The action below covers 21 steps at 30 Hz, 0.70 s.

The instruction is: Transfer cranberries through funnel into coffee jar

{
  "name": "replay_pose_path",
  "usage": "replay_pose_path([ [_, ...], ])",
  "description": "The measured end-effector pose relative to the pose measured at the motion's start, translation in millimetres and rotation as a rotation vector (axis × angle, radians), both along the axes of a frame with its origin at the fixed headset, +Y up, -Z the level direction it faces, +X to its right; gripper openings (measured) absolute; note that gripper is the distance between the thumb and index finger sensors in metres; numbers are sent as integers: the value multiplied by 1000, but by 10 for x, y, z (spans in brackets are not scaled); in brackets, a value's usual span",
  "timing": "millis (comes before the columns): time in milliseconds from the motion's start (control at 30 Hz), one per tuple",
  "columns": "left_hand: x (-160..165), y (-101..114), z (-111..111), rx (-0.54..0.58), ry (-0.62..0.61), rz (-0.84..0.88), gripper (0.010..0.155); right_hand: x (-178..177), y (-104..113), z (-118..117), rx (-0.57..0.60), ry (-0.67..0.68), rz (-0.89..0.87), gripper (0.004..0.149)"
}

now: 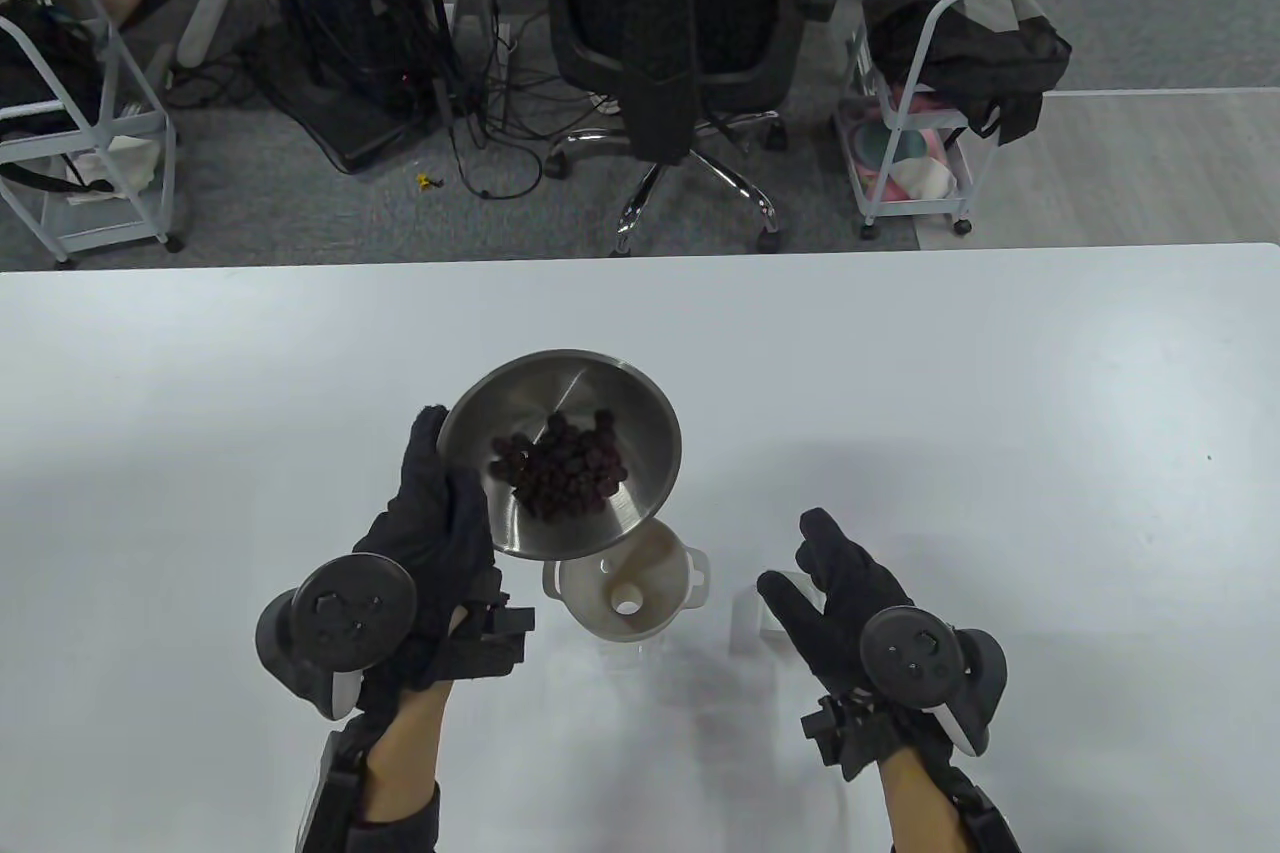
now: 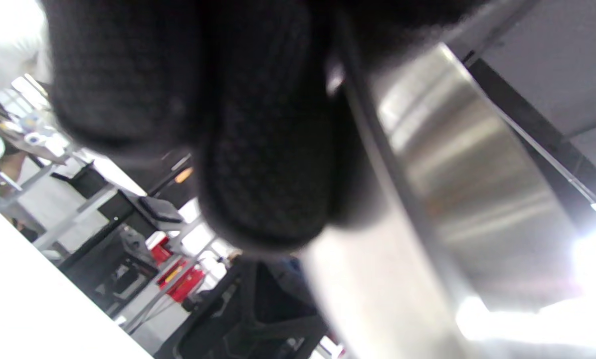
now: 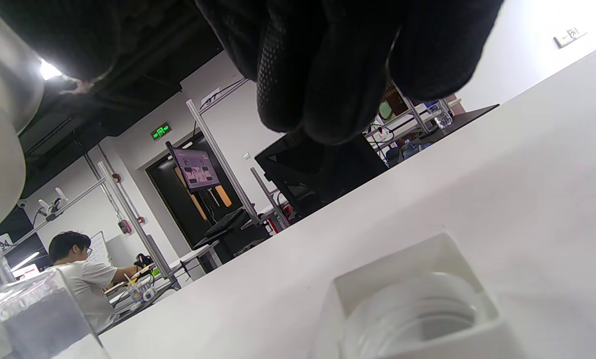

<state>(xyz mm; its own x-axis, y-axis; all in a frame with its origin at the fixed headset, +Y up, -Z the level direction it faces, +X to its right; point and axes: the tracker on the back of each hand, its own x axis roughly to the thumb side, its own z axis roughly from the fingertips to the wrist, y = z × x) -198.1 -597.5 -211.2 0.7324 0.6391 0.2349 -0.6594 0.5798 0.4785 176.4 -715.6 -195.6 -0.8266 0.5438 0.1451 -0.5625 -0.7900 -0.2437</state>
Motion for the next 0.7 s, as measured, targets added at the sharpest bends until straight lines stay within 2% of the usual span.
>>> replay_pose_path([
  [300, 127, -16, -27, 55, -26, -26, 40, 13, 7, -4, -1, -5, 1, 77],
  [700, 61, -8, 15, 112, -20, -74, 40, 12, 3, -10, -7, -10, 8, 77],
])
